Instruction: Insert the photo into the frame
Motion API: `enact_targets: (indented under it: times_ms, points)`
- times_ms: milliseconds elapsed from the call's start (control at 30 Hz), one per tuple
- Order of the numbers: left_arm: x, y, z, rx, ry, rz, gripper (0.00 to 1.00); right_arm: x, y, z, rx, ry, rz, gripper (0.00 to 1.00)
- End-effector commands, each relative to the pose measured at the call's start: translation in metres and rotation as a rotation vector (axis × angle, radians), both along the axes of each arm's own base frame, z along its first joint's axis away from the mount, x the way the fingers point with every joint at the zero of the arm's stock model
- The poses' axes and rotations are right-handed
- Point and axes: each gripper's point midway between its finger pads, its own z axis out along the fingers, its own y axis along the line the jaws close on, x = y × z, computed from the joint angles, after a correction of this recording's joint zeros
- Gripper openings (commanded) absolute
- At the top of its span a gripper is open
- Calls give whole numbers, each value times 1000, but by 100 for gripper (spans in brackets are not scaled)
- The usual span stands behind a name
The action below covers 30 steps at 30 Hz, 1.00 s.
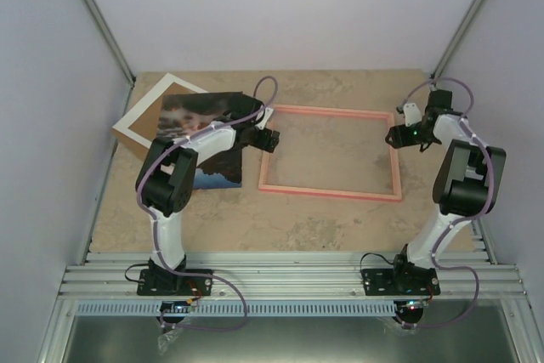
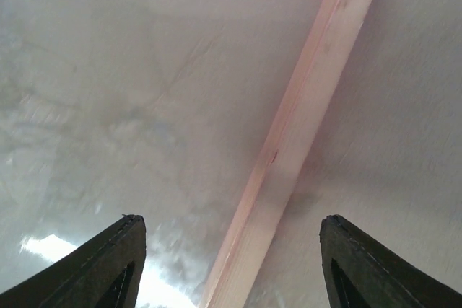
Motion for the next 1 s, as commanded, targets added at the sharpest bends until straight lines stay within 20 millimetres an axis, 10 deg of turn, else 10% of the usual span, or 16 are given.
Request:
enact_targets:
  times_ms: [0,500,767,967]
  points:
    - [37,1,-3,11,-27,65,94,35,-7,-4,32,-43,-49,67]
    - [88,22,10,-44,-49,152,95,66,-9,-33,93,-12,-101,52]
    - [64,83,55,-98,-73,175,99,77,-6,36,70,-169,-39,65]
    - [26,149,65,-78,-43,233,99,71,35,84,148,-265,71,70]
